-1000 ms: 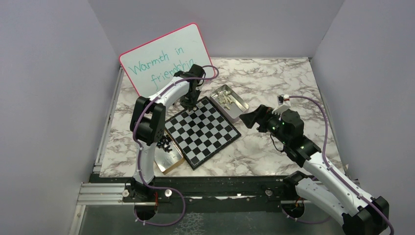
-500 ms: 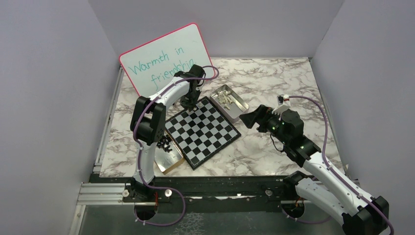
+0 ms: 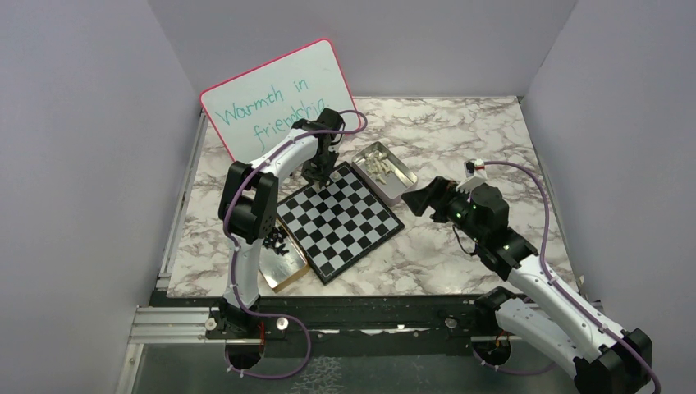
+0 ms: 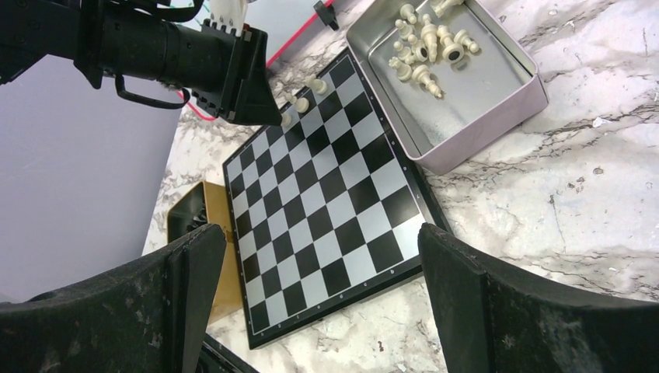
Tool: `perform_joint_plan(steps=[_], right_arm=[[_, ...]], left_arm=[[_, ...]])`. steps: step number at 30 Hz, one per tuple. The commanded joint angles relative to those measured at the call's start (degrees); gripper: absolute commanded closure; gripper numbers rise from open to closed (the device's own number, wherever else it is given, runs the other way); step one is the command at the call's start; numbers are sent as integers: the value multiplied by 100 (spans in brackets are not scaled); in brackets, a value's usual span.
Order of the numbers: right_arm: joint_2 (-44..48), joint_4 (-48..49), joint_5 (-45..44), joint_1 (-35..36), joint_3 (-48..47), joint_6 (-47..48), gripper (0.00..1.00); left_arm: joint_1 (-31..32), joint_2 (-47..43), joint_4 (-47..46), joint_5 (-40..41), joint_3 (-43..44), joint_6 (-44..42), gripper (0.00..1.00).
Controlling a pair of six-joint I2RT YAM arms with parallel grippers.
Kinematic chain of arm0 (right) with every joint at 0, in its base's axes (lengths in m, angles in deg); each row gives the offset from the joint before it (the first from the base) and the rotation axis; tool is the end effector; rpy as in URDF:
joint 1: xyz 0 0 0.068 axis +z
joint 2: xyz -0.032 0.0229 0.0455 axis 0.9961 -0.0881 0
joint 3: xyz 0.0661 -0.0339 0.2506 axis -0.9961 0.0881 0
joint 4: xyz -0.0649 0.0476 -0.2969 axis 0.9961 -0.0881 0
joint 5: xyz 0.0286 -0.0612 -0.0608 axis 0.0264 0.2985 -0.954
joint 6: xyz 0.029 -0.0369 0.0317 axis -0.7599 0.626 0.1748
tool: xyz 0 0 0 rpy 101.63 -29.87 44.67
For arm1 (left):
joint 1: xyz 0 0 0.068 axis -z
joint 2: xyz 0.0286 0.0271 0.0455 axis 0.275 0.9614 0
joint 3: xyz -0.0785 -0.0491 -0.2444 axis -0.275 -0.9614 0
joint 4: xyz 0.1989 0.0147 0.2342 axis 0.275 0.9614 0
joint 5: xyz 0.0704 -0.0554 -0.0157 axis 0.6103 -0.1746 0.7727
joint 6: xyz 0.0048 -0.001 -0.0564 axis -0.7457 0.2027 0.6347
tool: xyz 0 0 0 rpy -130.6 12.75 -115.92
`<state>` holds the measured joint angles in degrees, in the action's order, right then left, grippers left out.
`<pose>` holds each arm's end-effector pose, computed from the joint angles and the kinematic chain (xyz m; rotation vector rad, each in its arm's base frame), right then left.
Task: Set up the chess pieces on the board
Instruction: Place the chess piece on the chessboard, then pick up the chess piece from the storage box.
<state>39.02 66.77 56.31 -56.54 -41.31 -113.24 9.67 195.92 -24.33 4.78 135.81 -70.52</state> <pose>0.2189 0.1200 0.2516 0.1578 1.9223 0.8456 0.4272 -0.2009 0.1763 0.5367 2.8172 0.0367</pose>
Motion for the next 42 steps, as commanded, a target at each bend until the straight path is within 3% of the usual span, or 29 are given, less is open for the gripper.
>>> perform_joint_plan(steps=[1, 11, 15, 20, 25, 30, 32, 37, 42], right_arm=[[-3, 171, -86, -17, 68, 124, 0], [-102, 171, -51, -19, 64, 117, 0], [-236, 78, -90, -19, 27, 127, 0], [-473, -346, -591, -19, -299, 241, 0], [-909, -749, -868, -19, -759, 448, 0], [-1509, -793, -1028, -19, -1220, 815, 0], [-1850, -801, -1032, -19, -1510, 1049, 2], [-2803, -703, -1165, -19, -2191, 1681, 14], [-3885, -590, -1261, -17, -2896, 2239, 42]], left_arm=[[39, -120, -74, -139, 261, -8, 63], [26, -533, -226, -472, 223, 66, 56], [6, -1055, -405, -926, 153, 159, 48], [-16, -1781, -619, -924, 65, 309, 41], [-23, -2837, -1489, -773, -1015, 518, 31], [-77, -3806, -2124, -502, -2256, 701, 3], [-117, -4082, -2222, -283, -2716, 739, 1], [-250, -4739, -2571, -504, -3654, 892, 1], [-286, -5270, -2824, -488, -4304, 949, 1]])
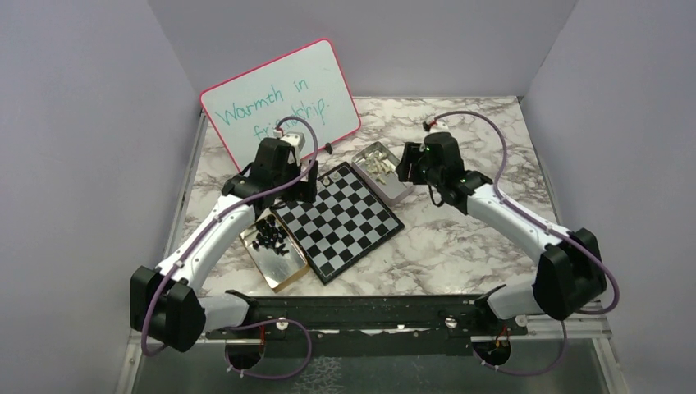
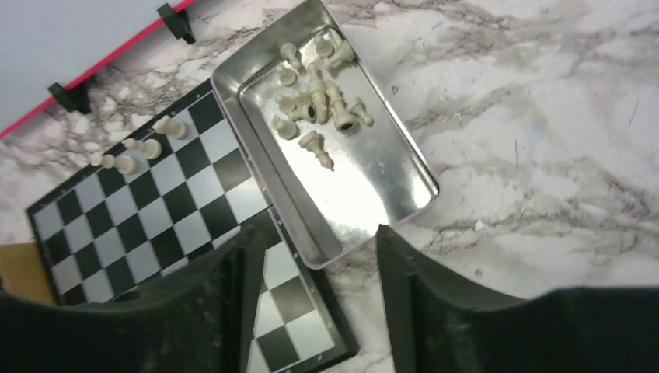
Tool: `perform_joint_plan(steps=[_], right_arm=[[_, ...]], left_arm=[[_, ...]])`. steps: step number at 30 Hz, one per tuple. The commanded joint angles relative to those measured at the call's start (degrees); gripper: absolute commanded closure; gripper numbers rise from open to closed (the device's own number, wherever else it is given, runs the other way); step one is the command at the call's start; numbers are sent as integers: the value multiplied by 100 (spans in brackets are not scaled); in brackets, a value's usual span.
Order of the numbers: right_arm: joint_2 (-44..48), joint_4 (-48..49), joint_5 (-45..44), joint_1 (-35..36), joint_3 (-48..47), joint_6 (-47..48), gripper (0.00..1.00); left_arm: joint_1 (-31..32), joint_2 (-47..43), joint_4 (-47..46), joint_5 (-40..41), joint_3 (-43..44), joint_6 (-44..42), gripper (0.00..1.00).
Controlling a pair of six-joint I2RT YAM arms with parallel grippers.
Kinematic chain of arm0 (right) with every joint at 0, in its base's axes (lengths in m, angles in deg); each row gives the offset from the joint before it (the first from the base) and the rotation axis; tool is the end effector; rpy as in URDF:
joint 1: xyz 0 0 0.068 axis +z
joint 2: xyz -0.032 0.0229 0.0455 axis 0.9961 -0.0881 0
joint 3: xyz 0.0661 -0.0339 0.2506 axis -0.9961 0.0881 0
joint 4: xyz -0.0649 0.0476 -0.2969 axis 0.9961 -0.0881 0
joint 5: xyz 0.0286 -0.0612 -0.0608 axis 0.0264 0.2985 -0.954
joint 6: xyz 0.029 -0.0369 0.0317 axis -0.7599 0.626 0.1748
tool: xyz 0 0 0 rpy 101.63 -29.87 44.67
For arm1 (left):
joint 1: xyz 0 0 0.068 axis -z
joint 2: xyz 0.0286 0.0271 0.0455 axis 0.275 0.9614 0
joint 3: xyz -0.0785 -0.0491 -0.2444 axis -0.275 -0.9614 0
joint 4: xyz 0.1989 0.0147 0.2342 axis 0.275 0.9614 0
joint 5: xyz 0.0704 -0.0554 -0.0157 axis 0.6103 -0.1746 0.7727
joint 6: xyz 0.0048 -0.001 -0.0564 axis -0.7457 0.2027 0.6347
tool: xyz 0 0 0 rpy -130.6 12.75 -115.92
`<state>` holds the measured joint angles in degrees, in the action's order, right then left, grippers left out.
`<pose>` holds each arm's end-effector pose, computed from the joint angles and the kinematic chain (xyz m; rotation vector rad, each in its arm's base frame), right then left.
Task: Set up the chess pieces on the board
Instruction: Pick up the chess piece from the storage box.
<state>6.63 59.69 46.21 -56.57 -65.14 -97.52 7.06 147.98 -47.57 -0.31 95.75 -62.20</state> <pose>0.3152 0.1640 0.2475 -0.0038 2.1325 0.3915 0.2987 -0.1267 0.2701 0.2306 2.3474 -0.2928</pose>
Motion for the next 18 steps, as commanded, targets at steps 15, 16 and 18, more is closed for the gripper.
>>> perform_joint_plan(steps=[15, 16, 18], right_arm=[[-3290, -232, 17, -17, -2459, 1947, 66], [-3407, -252, 67, -17, -2550, 1968, 66], [-3619, -349, 92, -17, -2762, 2017, 66]], left_arm=[[12, -1518, -715, -224, -758, -128, 1], [24, -1546, -706, -249, -761, -137, 1], [39, -1625, -684, -231, -763, -157, 1]])
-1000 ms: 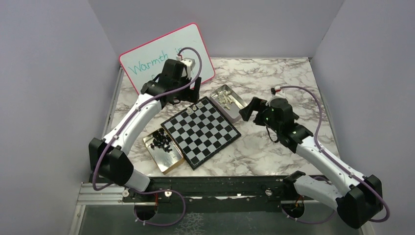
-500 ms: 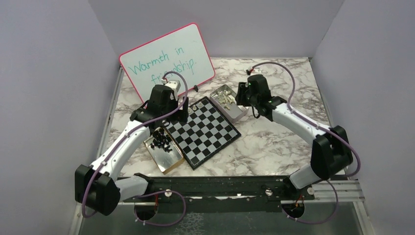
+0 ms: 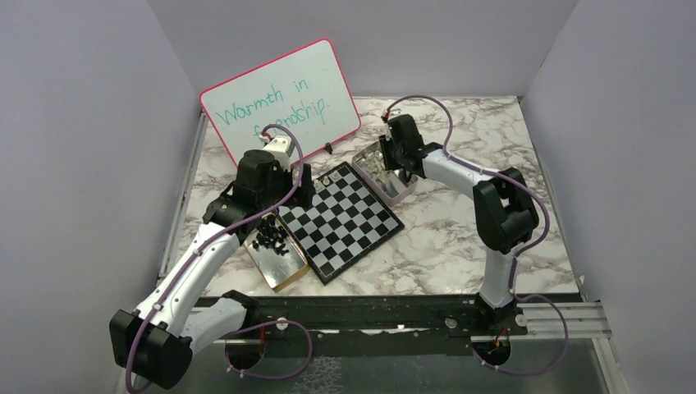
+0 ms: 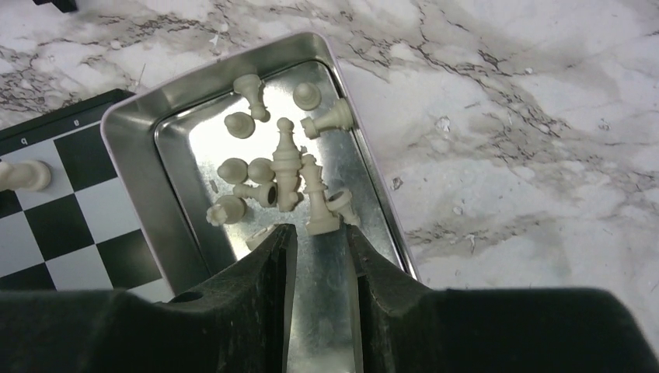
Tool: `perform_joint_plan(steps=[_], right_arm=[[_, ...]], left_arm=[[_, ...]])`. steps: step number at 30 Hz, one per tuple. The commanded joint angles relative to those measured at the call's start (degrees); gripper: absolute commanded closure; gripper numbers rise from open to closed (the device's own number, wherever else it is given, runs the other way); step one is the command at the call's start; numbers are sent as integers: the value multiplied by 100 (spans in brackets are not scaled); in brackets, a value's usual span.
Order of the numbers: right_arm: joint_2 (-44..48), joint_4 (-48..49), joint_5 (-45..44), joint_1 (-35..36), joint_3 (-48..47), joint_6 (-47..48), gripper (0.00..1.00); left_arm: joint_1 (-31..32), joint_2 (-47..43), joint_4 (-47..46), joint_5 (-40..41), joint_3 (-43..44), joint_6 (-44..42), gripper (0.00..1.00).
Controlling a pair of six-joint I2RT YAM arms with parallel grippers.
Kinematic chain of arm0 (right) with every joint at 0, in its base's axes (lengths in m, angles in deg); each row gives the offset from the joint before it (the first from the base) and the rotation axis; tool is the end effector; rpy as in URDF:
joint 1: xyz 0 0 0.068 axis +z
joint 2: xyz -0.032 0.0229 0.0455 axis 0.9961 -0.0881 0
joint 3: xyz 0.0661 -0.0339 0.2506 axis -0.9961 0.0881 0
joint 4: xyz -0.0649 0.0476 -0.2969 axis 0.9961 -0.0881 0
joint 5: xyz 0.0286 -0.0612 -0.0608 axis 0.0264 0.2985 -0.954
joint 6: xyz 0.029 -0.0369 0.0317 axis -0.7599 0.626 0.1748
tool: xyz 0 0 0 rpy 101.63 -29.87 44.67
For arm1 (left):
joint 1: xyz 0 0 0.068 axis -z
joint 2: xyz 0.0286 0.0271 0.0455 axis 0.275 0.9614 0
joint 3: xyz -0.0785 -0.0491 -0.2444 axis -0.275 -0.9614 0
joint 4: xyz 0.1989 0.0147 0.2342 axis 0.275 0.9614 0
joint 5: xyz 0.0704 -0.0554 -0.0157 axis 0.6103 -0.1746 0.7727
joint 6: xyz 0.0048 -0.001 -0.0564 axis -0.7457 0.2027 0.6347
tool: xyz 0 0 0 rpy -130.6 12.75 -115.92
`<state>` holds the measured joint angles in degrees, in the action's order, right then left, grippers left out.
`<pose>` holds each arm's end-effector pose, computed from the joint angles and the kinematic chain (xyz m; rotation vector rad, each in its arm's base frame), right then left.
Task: Set up the chess pieces on the board
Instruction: Pick up the chess piece from the storage box.
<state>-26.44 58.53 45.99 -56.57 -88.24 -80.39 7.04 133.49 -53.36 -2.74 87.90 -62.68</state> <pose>0.4177 0.2192 0.1707 -0.3647 2.2738 0.1454 0.2575 -0.1109 0.2973 0.2432 2.1339 -0.3913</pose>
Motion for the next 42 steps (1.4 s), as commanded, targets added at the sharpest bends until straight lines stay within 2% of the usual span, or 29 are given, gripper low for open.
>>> perform_joint_plan(steps=[1, 7, 13, 24, 26, 31, 42], right_arm=[[-400, -311, 104, -17, -547, 326, 66], [-750, -564, 102, -17, -907, 443, 66], [-892, -487, 357, -17, -806, 409, 65], [-1280, -791, 209, -17, -920, 396, 69], [-1243, -745, 162, -17, -809, 369, 70], [-989, -575, 133, -17, -505, 351, 82], [59, -611, -74, -8, 76, 415, 85]], left_arm=[[46, -199, -92, 51, 26, -116, 1], [54, -250, -82, 112, 1, -124, 1], [58, -270, -82, -11, 21, -97, 1], [64, -269, -91, -62, 1, -92, 2], [64, -299, -108, -78, -4, -92, 2], [63, -291, -108, 12, -26, -127, 3], [55, -144, -228, -184, -91, -37, 6]])
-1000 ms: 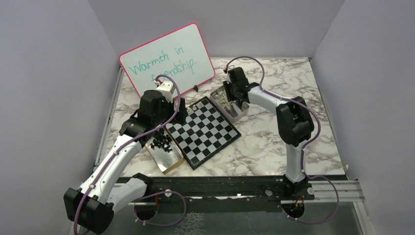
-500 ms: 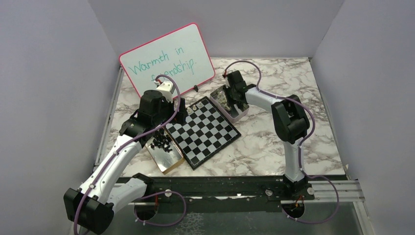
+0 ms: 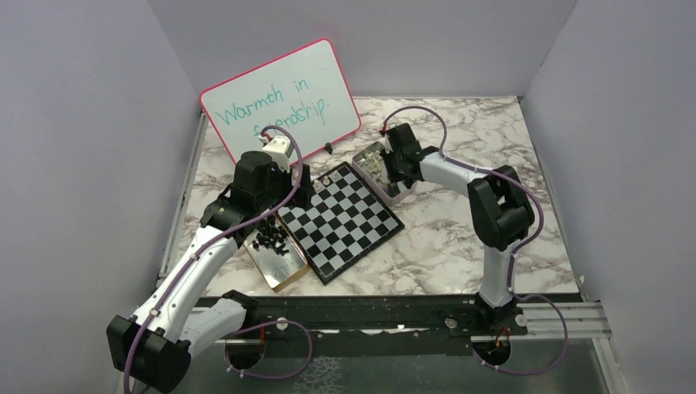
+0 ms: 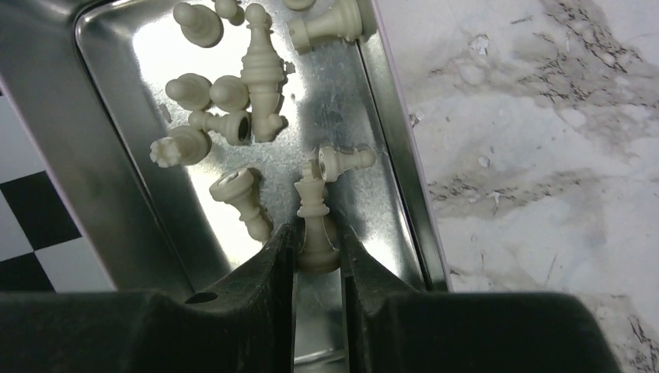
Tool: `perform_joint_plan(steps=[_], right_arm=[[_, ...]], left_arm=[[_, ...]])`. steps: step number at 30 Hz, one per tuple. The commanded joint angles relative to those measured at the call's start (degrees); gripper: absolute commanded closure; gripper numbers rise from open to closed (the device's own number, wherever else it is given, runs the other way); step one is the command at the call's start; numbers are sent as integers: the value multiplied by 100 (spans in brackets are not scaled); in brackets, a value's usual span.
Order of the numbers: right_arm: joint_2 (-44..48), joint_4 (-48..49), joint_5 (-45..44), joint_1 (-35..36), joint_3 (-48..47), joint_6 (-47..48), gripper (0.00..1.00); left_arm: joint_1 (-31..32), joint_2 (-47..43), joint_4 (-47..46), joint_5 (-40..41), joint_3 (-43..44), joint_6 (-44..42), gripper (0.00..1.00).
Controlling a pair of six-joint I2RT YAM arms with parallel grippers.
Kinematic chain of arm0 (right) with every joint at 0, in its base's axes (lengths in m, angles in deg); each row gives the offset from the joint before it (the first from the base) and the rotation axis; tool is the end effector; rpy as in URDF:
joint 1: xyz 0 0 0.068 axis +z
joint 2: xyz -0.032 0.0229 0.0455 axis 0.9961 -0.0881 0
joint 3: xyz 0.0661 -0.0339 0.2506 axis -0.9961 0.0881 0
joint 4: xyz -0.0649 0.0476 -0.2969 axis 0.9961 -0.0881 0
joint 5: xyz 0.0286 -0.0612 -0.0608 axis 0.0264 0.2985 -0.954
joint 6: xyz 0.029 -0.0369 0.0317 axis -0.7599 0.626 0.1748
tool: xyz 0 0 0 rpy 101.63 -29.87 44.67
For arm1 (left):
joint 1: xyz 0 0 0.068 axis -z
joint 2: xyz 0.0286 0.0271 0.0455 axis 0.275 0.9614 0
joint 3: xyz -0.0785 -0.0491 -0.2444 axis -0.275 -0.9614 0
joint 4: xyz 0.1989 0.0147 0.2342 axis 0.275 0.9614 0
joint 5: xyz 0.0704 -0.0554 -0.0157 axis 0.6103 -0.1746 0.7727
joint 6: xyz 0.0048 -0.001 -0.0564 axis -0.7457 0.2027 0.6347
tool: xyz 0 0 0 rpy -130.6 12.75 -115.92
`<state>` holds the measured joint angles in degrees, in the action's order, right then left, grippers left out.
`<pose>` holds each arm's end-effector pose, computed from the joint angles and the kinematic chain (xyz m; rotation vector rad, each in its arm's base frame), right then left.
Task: Set up the chess pieces on the board
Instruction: Pick up the chess piece from the storage box, then place the chess piece on the chessboard.
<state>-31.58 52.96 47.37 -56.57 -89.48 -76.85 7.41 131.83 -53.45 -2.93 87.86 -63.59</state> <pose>0.4169 0.2198 0.1303 -0.4925 2.4164 0.0870 0.2518 -0.1106 0.3046 0.2660 2.1007 -0.3960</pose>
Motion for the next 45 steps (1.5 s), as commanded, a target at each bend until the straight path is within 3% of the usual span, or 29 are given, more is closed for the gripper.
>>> perform_joint_plan(steps=[1, 8, 16, 23, 30, 41, 45], right_arm=[[692, -1, -178, -8, 286, 65, 85], [1759, 524, 837, 18, 982, 239, 85], [3315, 2173, 2046, 264, 2301, 239, 87], [4279, 3401, 2695, 1011, 3263, 850, 86], [4548, 3820, 3067, 1266, 3441, 470, 86], [4593, 3904, 3205, 1338, 3527, 309, 86], [4611, 3912, 3091, 1337, 3578, 309, 86]], left_arm=[[18, 28, -234, -182, -90, 79, 6], [18, 133, -320, -172, 27, 476, 11], [18, 398, -581, -1392, 360, 1471, 19], [18, 972, -777, -2799, 1055, 2150, 30], [18, 1365, -1084, -3794, 1250, 2464, 39], [34, 1634, -1565, -4274, 804, 2950, 39], [76, 1766, -1673, -4465, 747, 3042, 46]])
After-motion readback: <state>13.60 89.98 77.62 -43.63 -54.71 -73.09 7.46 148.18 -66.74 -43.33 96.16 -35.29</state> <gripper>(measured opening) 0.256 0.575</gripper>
